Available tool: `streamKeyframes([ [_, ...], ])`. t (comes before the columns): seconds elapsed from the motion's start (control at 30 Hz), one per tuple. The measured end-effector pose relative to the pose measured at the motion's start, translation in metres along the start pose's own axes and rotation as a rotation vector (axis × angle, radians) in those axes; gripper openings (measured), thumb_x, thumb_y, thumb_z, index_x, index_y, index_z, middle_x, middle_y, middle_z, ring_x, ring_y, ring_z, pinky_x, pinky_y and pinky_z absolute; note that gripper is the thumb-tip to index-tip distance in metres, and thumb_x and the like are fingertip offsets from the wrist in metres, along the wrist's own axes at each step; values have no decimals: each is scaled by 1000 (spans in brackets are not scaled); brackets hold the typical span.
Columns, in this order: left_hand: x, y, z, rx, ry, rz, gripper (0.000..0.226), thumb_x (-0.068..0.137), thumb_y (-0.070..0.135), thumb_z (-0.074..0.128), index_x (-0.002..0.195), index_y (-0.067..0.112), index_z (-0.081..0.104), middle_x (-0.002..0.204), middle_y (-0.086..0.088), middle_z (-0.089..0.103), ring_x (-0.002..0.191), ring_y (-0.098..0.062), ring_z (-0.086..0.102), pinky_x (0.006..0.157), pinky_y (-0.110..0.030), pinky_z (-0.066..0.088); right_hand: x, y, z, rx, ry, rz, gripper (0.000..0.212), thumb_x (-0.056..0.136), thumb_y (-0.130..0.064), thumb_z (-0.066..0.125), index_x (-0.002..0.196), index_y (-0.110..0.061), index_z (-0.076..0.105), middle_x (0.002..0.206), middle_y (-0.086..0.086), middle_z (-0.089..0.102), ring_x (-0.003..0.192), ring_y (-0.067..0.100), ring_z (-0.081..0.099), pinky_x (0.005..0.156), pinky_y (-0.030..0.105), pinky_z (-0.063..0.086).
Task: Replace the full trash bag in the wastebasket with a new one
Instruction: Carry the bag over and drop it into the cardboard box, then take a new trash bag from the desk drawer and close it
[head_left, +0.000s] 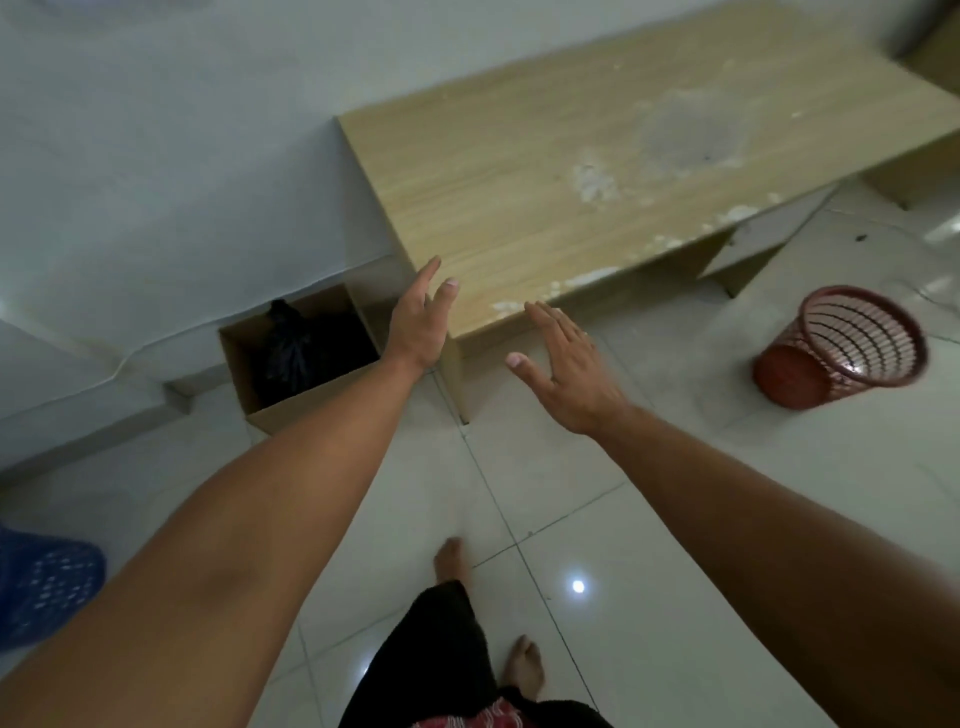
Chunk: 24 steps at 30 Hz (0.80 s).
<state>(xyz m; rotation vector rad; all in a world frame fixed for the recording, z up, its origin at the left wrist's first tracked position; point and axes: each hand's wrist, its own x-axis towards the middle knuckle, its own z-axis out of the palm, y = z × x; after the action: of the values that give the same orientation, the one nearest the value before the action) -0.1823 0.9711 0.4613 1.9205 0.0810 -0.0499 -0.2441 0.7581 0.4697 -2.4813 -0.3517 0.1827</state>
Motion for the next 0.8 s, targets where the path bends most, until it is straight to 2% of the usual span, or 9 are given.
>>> streamKeyframes([
  [0.2,11,47,100,31,-96,67,72,91,53,43,153,18,35,161,-4,33,148,-18,29,122,-39,23,-31,77,-69,-14,64,92,91,89,-78,24,161,-25,12,170,2,14,156,19,6,125,53,14],
  [0.33,47,70,168,62,-139,111,59,99,42,47,152,17,39,159,-5,37,147,-19,32,120,-36,25,-28,142,-109,-39,95,132,81,96,-69,32,161,-26,12,170,2,14,156,19,7,125,51,13],
  [0.5,95,106,255,55,-162,147,57,95,43,42,140,11,54,143,-7,56,129,-13,51,103,-19,37,-28,222,-160,54,129,232,75,98,-62,41,159,-21,23,164,6,30,151,23,25,122,46,23],
  [0.67,132,142,347,67,-226,172,43,101,33,46,137,12,59,138,-6,61,127,-15,55,101,-20,39,-35,297,-213,131,176,312,71,99,-60,42,156,-21,27,160,5,36,148,22,30,118,41,24],
  [0.73,144,157,385,73,-235,183,44,99,36,46,135,14,60,135,-4,63,124,-12,56,102,-19,40,-38,327,-233,153,187,325,69,100,-58,43,156,-21,28,160,4,36,148,21,30,117,40,24],
  [0.8,153,171,424,105,-236,199,43,99,37,48,134,16,61,134,-1,64,120,-5,56,99,-11,38,-42,361,-253,167,187,319,67,100,-57,44,155,-22,29,160,3,36,148,20,29,117,39,23],
])
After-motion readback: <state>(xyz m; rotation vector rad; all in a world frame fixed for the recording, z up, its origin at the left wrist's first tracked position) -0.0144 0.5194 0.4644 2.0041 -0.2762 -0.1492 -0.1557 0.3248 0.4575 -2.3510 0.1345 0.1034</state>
